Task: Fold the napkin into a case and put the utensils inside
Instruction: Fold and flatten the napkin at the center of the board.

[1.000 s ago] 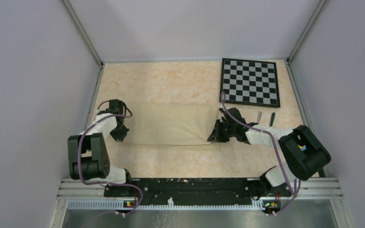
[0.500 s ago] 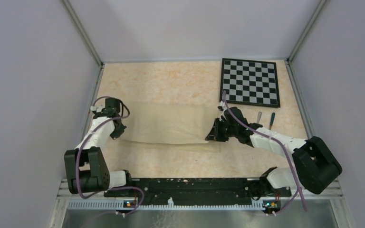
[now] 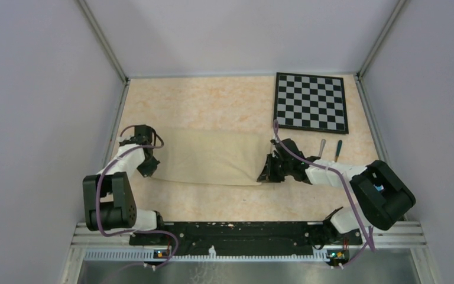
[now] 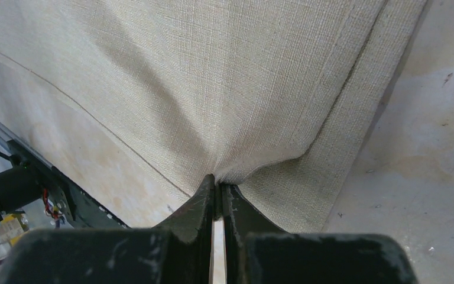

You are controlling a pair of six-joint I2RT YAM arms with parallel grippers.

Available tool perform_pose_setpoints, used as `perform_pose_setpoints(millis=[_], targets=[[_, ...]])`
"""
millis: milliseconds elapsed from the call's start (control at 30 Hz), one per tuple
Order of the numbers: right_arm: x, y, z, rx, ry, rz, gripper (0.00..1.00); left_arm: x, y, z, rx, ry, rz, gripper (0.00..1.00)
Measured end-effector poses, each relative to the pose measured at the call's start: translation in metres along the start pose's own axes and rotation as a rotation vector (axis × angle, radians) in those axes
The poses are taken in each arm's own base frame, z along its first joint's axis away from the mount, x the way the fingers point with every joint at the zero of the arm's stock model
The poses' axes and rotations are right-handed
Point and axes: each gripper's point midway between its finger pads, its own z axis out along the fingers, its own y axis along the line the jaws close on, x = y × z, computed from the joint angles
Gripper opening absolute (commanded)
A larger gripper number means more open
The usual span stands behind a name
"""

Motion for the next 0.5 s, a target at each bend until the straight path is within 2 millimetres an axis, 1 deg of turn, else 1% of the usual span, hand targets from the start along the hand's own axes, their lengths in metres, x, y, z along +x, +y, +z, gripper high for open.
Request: perform_pose_setpoints(millis=[500], targets=[[-0.0028,-0.0002,0.0039,-0.008,-0.016,-0.005,0.00,0.0008,0.0036,0.0044,-0.028,-0.004,-0.017,0.00]])
